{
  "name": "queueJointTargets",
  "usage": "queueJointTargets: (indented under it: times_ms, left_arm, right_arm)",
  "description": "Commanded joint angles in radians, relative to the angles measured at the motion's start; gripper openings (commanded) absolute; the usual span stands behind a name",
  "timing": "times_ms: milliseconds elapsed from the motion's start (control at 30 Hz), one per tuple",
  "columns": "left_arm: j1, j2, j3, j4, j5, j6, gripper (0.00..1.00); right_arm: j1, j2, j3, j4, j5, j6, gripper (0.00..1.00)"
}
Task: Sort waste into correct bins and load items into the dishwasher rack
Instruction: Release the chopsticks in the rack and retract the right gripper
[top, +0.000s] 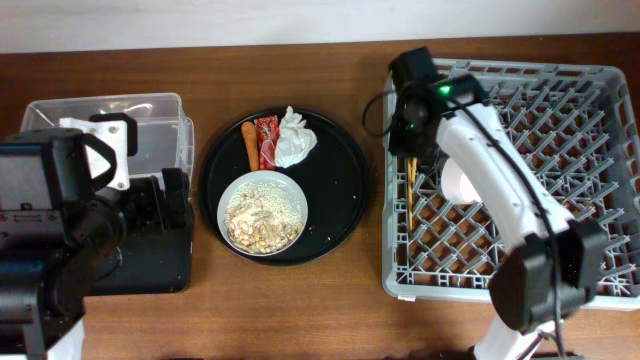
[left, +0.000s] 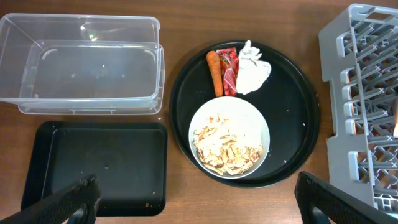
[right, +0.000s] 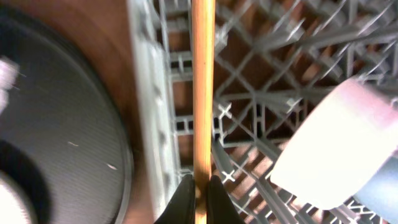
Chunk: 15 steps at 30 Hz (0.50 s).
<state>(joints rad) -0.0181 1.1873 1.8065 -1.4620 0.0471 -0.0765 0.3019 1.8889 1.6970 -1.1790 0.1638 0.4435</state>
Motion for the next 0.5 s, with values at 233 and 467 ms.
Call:
queueJointTargets:
  times_ms: [233, 467]
  left_arm:
    - [0.000, -0.009, -0.001, 0.002, -0.011, -0.013, 0.99]
    - [0.000, -0.009, -0.001, 0.002, -0.011, -0.013, 0.99]
  right_arm:
    - [0.257, -0.014, 0.005, 0.202, -0.108, -0.047, 0.51]
    - [0.299, 0.018, 0.005, 0.239, -0.230, -0.051, 0.53]
